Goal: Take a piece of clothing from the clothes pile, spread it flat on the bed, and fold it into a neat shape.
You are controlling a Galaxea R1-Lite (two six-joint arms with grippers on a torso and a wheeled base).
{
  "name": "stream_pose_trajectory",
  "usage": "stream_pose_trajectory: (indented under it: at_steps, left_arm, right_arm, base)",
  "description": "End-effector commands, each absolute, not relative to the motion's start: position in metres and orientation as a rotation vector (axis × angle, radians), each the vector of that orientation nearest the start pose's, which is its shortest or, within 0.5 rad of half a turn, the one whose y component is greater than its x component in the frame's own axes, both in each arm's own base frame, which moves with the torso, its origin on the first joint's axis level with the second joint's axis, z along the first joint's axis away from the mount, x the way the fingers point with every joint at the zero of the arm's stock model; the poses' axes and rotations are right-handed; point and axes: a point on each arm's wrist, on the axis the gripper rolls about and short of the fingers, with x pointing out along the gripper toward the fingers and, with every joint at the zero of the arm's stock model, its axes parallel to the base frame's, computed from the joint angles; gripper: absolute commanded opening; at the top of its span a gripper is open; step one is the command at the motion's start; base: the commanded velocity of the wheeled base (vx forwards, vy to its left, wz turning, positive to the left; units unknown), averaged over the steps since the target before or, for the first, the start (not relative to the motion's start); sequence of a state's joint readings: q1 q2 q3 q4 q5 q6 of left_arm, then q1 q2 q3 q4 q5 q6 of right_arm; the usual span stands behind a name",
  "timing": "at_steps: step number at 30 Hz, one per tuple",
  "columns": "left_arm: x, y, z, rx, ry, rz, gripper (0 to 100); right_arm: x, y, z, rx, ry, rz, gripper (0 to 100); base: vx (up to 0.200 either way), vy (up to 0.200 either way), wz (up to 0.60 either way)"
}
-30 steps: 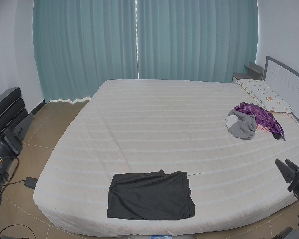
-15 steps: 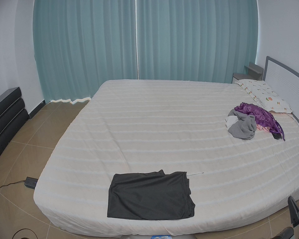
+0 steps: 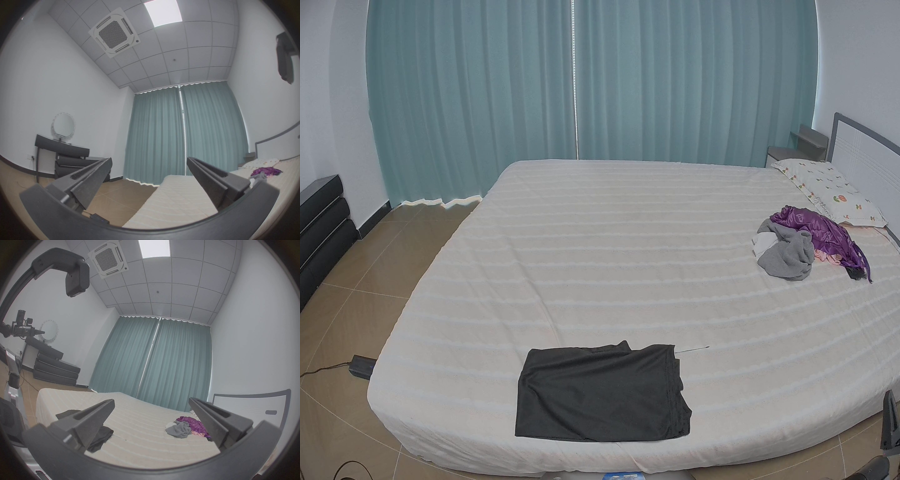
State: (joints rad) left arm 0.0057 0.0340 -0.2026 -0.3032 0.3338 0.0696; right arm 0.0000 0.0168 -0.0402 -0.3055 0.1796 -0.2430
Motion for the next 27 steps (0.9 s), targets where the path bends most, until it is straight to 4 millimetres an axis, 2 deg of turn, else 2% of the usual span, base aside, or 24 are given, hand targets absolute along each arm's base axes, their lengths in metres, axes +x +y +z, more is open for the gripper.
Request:
stream_pose_trajectory:
  at_steps: [1,6,7,12,18,21,27]
  left_arm:
    - [-0.032,0.004,0.118,0.042,-0.416,0.21,100]
    - [-0.029,0.004,0.11,0.026,-0.337,0.186,100]
    - [-0.026,0.004,0.101,0.034,-0.251,0.163,100]
    - [-0.023,0.002,0.081,0.043,-0.054,0.069,100]
    - [-0.023,-0.001,0.082,-0.018,-0.064,-0.054,100]
    - [-0.023,-0.002,0.082,-0.035,-0.061,-0.102,100]
    - [-0.023,0.0,0.082,-0.098,-0.06,-0.026,100]
  right_arm:
    - [-0.025,0.004,0.095,-0.268,-0.214,0.141,100]
    - [-0.023,0.003,0.083,-0.236,-0.086,0.142,100]
    - [-0.023,0.003,0.083,-0.203,-0.09,0.142,100]
    - [-0.023,0.001,0.083,-0.153,-0.07,0.035,100]
    - [-0.023,-0.001,0.078,0.009,-0.022,-0.032,100]
    - [-0.024,-0.001,0.075,0.012,0.024,-0.032,100]
    - [-0.023,0.0,0.075,-0.015,0.02,-0.011,100]
  base:
    - [0.0,0.0,0.0]
    - [0.0,0.0,0.0]
    - [0.0,0.0,0.0]
    - [0.0,0.0,0.0]
    - [0.0,0.0,0.0]
    - [0.0,0.0,0.0]
    - [0.0,0.0,0.0]
